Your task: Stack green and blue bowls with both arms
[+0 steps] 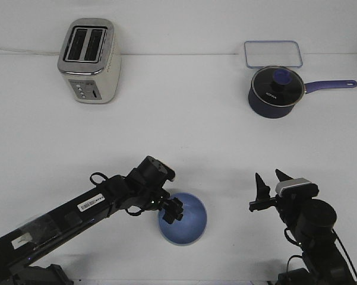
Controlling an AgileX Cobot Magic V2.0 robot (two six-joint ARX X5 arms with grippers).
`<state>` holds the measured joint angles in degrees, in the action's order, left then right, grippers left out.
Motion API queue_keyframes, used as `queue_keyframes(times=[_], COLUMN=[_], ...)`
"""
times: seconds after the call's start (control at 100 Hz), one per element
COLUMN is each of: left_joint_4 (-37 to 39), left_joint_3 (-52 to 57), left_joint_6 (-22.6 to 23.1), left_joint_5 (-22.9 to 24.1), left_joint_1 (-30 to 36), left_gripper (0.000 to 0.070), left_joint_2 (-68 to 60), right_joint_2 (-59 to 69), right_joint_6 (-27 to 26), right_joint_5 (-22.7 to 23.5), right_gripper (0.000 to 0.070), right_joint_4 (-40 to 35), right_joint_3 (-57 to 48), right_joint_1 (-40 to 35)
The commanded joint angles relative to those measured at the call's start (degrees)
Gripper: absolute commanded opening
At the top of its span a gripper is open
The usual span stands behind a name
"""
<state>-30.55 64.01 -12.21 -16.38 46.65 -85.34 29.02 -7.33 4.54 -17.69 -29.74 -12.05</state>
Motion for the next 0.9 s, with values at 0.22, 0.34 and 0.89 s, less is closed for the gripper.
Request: queue_keyframes(times=[0.22, 0.34, 0.89], left_joint_4=[-2.4, -0.3, 23.1], left_joint_3=[9.7, 12.2, -14.3], left_joint_6=[3.8, 8.5, 17.8], left_joint_5=[14.6, 26.4, 27.9], left_joint_1=[-2.7, -6.6, -34.8], left_gripper=[0.0509, 0.0509, 0.0012], left_joint_2=[5.8, 12.0, 45.9], right_joint_2=[0.3, 0.3, -8.8], right_joint_6=[0.1, 0.1, 0.1], right_joint_5=[0.1, 0.0, -7.3], right_gripper=[0.0409, 0.0409, 0.0], right_joint_4=[0.5, 0.5, 0.0], right_joint_3=[-0.2, -0.2, -0.2], right_joint_1=[-0.1, -0.1, -0.1])
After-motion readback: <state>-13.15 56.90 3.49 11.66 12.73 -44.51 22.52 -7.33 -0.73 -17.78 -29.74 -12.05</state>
